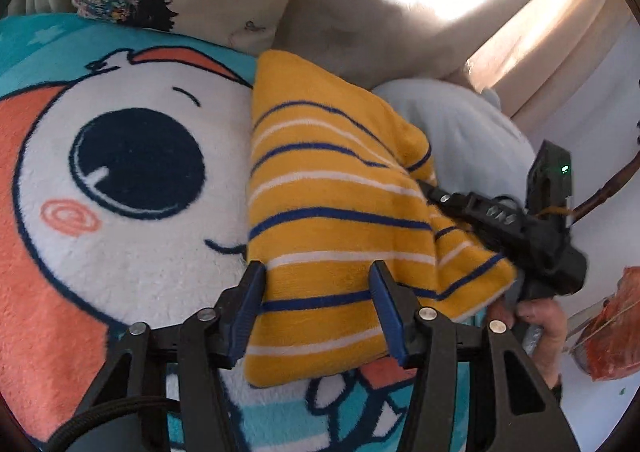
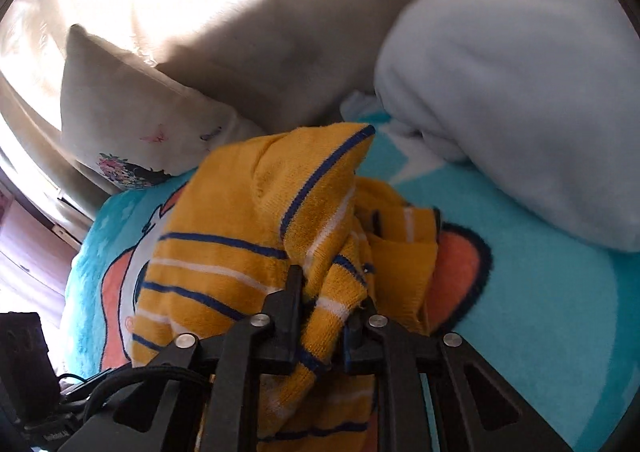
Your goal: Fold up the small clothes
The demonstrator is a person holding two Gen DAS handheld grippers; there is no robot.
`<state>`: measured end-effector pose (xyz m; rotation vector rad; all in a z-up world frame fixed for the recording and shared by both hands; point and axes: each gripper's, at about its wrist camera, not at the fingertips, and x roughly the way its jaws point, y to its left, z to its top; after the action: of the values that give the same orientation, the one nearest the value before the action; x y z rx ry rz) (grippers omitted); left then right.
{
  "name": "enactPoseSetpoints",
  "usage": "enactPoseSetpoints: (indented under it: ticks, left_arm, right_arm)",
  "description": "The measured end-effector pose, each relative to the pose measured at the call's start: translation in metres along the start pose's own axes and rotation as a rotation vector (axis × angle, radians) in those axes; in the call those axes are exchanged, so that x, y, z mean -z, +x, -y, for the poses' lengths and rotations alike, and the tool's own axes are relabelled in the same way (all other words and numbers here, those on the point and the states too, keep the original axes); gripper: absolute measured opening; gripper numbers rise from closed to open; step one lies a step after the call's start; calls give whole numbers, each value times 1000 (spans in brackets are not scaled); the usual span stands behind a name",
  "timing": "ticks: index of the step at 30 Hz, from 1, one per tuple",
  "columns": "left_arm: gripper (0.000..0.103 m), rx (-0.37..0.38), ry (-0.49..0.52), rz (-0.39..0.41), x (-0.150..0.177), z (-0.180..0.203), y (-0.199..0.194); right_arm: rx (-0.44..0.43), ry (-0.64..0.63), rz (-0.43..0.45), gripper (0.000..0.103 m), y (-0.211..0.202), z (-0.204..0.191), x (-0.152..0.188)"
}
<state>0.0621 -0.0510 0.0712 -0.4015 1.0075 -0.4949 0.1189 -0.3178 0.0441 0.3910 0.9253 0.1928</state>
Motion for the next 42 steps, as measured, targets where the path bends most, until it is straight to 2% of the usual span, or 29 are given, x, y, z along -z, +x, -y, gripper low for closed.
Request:
enactPoseSetpoints:
  ticks: [3,6,9,12,15,17,20,21,23,26,28,30,31,33,34,39,42]
  left_arm:
    - [58,-28,-2,-14,2,1,9]
    - [60,-61,10,-14,5,2,15]
    - [60,-67,11,-9,9,4,15]
    - [60,-65,25,-20,15,6,5]
    - [60,-64,43,-20,21,5,-10]
    - [60,-83,59,-8,25,4,-25]
    - [62,-104,79,8,22,2,-38]
    - [62,-109,80,11,20,1,-39]
    - [62,-120,69,16,12,-3,-41]
    - [63,-87,26,5,-2,-12,-38]
    - [70,-62,5,-5,-13,-16,-33]
    - [75,-52,6,-13,-23,-18,-26]
    - [76,-50,12,-22,-30,-21,-19]
    - [76,-54,9,-42,-41,-26,-5]
    - [78,-36,1,-62,-48,-30,6]
    - [91,126,-25,-140,-66,-35,38]
    - [91,191,-67,-177,-67,-35,57]
  right_arm:
    - [-37,63,35,24,-12,12,-2]
    - [-20,72,133,25,-41,4,1]
    - [-107,52,181,25,-68,-8,5]
    - [-287,75,117,25,-72,-22,14]
    - [-327,81,32,25,-56,-30,26]
    - [-279,75,4,24,-43,-28,35]
    - [-26,17,11,22,-31,-14,49]
    - [26,7,15,22,-27,-7,53]
    - [-15,55,13,23,-25,7,60]
    - [-42,53,33,31,-38,2,59]
    - [-75,64,64,47,-51,0,55]
    - [-95,85,113,81,-59,3,48]
    - [-95,95,143,85,-63,6,43]
    - [-89,114,173,89,-61,12,32]
    - [-89,124,161,89,-55,17,27]
    - [-107,190,52,89,-12,36,20]
    - [-161,198,40,88,7,35,21]
